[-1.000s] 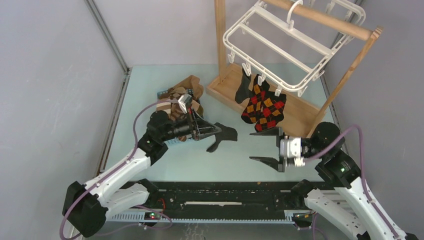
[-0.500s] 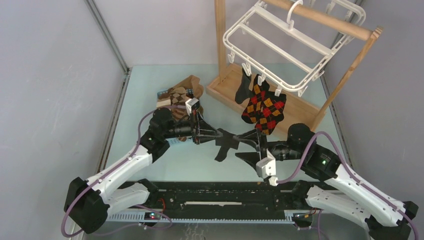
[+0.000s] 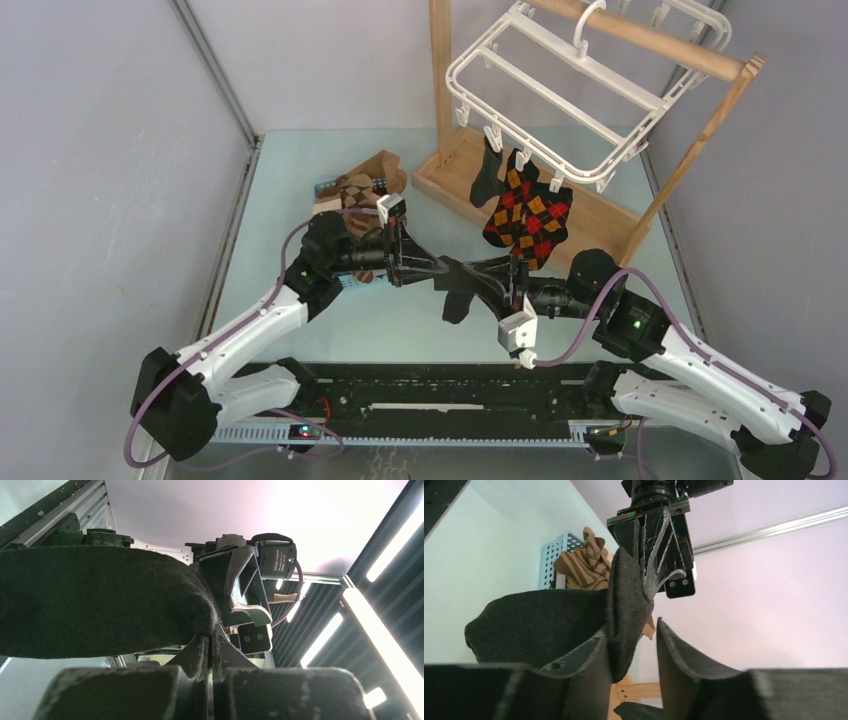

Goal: Clip the socks to the hanger
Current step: Pick up the sock from the bin.

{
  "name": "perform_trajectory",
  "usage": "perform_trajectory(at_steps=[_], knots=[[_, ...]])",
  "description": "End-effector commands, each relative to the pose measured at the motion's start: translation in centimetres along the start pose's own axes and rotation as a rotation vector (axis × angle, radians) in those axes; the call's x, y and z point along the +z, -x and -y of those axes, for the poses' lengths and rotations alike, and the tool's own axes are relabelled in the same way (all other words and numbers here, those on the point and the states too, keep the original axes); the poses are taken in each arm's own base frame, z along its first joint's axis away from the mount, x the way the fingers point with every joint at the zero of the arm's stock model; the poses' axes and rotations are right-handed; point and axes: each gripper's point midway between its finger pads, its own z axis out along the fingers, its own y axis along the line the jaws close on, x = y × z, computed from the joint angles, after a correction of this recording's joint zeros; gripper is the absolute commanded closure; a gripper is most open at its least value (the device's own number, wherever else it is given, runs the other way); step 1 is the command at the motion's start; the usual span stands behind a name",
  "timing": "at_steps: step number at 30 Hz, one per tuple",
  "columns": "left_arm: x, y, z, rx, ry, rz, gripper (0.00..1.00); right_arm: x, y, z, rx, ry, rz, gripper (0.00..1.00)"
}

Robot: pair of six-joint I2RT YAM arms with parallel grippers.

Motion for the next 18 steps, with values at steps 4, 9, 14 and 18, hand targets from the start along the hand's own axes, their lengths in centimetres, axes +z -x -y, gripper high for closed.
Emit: perform_trajectory(at_steps=[4, 9, 14, 18], knots=[[0.1, -0.5, 2.8, 0.054, -0.059, -0.027, 0.99, -0.6, 2.4, 1.3, -0.05, -0.045, 0.08, 0.88], [0.2, -0.1, 2.7, 0.055, -0.058, -0.015, 0.77, -0.9, 3.0, 0.5, 0.069, -0.014, 0.098, 1.0], [-1.1, 0.8, 3.5, 0.267, -0.069, 0.08, 0.52, -2.1, 3.6, 0.9, 0.442, 0.001, 0.109, 1.0], [-3.0, 2.1, 4.1, 0.727, 0.018, 0.247, 0.31, -3.1, 2.7, 2.3, 0.813, -0.046, 0.109, 1.0]])
